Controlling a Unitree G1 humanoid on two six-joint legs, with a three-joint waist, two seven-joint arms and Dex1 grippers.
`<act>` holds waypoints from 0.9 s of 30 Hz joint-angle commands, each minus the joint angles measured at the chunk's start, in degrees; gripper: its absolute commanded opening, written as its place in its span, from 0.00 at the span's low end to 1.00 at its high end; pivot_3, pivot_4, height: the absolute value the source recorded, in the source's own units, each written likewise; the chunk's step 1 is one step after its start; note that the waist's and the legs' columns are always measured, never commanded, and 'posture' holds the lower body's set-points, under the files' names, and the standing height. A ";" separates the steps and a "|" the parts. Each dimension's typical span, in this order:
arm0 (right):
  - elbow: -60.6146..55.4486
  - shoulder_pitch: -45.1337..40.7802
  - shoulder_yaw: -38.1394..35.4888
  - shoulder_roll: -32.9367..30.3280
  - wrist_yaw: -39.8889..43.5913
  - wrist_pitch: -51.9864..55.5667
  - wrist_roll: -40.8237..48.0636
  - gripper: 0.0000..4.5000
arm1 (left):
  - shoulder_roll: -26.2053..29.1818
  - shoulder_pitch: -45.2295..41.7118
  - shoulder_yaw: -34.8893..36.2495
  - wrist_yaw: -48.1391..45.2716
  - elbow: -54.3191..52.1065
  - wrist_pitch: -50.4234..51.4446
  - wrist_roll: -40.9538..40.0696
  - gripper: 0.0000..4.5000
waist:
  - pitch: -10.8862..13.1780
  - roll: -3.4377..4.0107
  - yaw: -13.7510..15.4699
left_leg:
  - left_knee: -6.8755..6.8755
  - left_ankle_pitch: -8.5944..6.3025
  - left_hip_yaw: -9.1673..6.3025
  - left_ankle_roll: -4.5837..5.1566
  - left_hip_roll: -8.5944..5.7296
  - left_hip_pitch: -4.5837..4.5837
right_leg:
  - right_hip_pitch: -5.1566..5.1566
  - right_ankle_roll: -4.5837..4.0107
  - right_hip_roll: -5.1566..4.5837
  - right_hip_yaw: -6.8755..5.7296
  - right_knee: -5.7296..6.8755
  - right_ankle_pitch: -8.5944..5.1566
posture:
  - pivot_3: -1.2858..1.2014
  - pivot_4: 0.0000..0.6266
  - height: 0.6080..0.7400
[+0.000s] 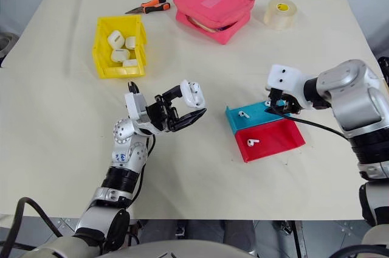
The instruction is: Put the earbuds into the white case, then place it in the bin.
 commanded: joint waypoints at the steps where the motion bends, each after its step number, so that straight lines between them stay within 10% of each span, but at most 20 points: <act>1: 0.34 0.12 -2.46 -1.68 0.99 -2.04 -0.13 0.63 | -0.37 -0.73 -0.05 0.21 -0.93 -0.94 -0.08 0.62 | 0.00 0.00 -0.03 | 0.00 0.00 0.00 0.00 0.00 0.00 | 0.00 0.00 0.00 0.01 0.00 0.00 | 0.52 0.24 1.00; 5: 1.92 -0.25 -2.43 -1.72 -0.45 -3.49 -1.86 0.91 | -0.61 -0.86 -0.03 0.31 -0.63 -1.24 0.02 0.62 | 0.00 0.00 0.04 | 0.01 0.00 0.01 0.00 -0.01 0.00 | 0.00 0.01 0.00 0.01 0.00 0.01 | 0.52 0.24 1.00; 15: 1.06 -1.41 -1.73 0.77 0.38 -3.73 -1.54 0.91 | -0.70 -0.96 0.10 0.46 -0.44 -1.54 0.06 0.62 | 0.00 0.00 -0.01 | 0.01 0.00 0.01 0.00 -0.01 0.00 | 0.00 0.01 0.00 0.02 0.00 0.01 | 0.52 0.24 1.00; 20: -3.04 -2.25 -1.65 3.38 1.47 4.00 0.13 0.63 | -0.50 -0.40 0.08 0.65 -1.04 -1.48 0.07 0.62 | 0.00 0.00 0.04 | 0.02 0.00 0.00 0.00 -0.01 -0.01 | 0.00 0.01 0.00 0.01 0.00 0.01 | 0.52 0.24 1.00; 27: -8.25 -2.91 -0.70 6.81 0.97 13.00 1.91 0.63 | -0.25 0.65 -0.23 1.30 -2.39 -1.19 0.11 0.62 | 0.00 0.00 0.04 | 0.04 0.00 -0.03 0.00 -0.01 -0.02 | 0.00 0.01 0.00 0.01 0.00 0.01 | 0.52 0.24 1.00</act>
